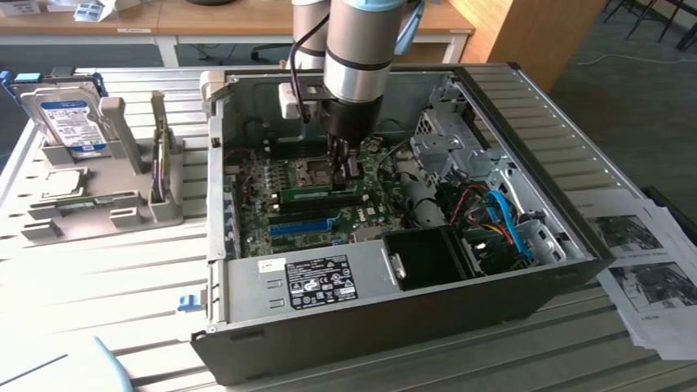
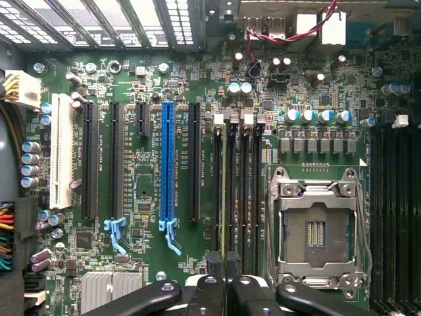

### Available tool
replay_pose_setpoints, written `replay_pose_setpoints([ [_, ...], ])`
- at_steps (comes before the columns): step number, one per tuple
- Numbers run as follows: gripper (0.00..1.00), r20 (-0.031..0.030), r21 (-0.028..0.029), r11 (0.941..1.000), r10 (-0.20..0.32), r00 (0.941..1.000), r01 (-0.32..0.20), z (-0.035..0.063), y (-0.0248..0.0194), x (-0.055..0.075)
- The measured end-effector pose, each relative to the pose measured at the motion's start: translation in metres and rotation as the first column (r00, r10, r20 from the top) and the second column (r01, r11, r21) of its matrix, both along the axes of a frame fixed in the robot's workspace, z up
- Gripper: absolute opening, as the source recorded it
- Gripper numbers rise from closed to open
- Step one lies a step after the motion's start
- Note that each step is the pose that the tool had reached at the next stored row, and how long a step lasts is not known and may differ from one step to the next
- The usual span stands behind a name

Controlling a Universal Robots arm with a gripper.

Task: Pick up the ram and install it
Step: 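Insert the ram into the slot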

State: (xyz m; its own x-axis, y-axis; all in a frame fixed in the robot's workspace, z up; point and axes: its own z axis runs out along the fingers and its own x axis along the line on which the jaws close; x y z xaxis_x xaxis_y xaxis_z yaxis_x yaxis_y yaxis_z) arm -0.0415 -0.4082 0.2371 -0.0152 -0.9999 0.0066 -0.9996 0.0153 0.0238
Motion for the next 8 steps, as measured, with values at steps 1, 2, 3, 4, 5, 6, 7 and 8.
replay_pose_setpoints([
  [1,0.11,0.0018,0.0028,1.0000,0.000,1.0000,0.000,0.0001,-0.0001,-0.0002],
  [2,0.11,0.0039,0.0052,1.0000,0.000,1.0000,0.000,0.0000,0.0000,-0.0005],
  [3,0.11,0.0059,0.0069,1.0000,0.000,1.0000,0.000,-0.0001,0.0000,-0.0006],
  [4,0.11,0.0078,0.0079,1.0000,0.000,1.0000,0.000,-0.0001,0.0000,-0.0009],
  [5,0.11,0.0089,0.0082,1.0000,0.000,1.0000,0.000,-0.0001,0.0000,-0.0009],
  [6,0.11,0.0092,0.0084,1.0000,0.000,1.0000,0.000,-0.0002,0.0000,-0.0009],
  [7,0.11,0.0092,0.0084,1.0000,0.000,1.0000,0.000,-0.0002,0.0000,-0.0009],
  [8,0.11,0.0092,0.0083,1.0000,0.000,1.0000,0.000,-0.0001,0.0000,-0.0010],
])
